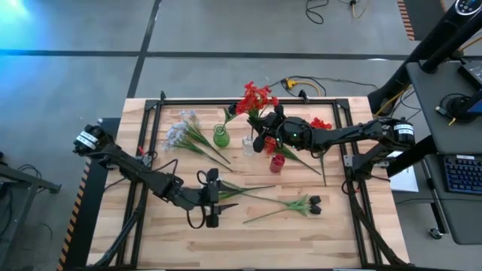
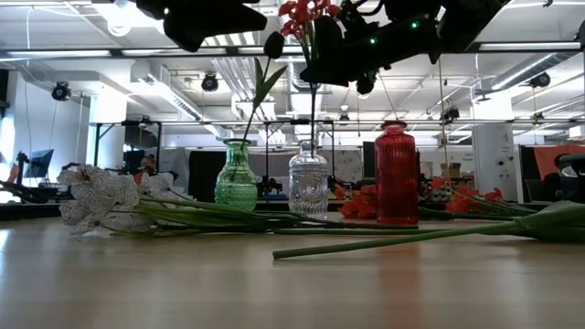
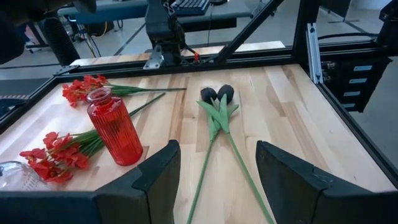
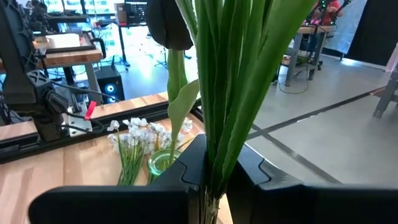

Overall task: Sort flowers into vase by color
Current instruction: Put the bottom left orange flowers into the transparent vase

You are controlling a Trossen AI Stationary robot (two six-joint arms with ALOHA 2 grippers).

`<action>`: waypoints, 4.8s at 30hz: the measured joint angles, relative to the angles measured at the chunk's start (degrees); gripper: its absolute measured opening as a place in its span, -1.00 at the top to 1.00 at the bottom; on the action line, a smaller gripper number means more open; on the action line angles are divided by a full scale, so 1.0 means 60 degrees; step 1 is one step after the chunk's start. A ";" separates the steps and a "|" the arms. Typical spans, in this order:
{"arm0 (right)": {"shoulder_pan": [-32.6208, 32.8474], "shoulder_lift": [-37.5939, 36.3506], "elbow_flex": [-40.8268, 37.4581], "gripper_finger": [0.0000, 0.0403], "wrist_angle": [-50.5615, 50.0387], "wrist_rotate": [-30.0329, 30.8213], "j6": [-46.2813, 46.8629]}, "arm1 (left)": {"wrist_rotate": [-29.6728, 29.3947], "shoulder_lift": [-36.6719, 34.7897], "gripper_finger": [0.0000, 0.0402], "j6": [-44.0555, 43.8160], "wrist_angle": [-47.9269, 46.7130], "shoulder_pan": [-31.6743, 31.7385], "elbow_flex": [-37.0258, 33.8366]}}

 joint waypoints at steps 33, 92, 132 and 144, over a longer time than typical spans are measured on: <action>0.0000 0.0000 0.0000 0.83 -0.0005 0.0000 -0.0359 | -0.0423 -0.0299 0.04 0.0004 -0.0580 0.0018 0.0000; 0.0000 0.0000 -0.0860 0.83 0.2010 0.0480 -0.0011 | -0.2375 -0.2823 0.04 0.1836 -0.0874 0.0029 -0.1322; 0.0004 0.0000 -0.0867 0.83 0.1246 0.0397 0.0180 | -0.2484 -0.2790 0.04 0.1778 -0.0875 0.0036 -0.1319; 0.0004 0.0000 -0.0867 0.83 0.1246 0.0401 0.0151 | -0.2488 -0.2790 0.04 0.1781 -0.0882 0.0036 -0.1319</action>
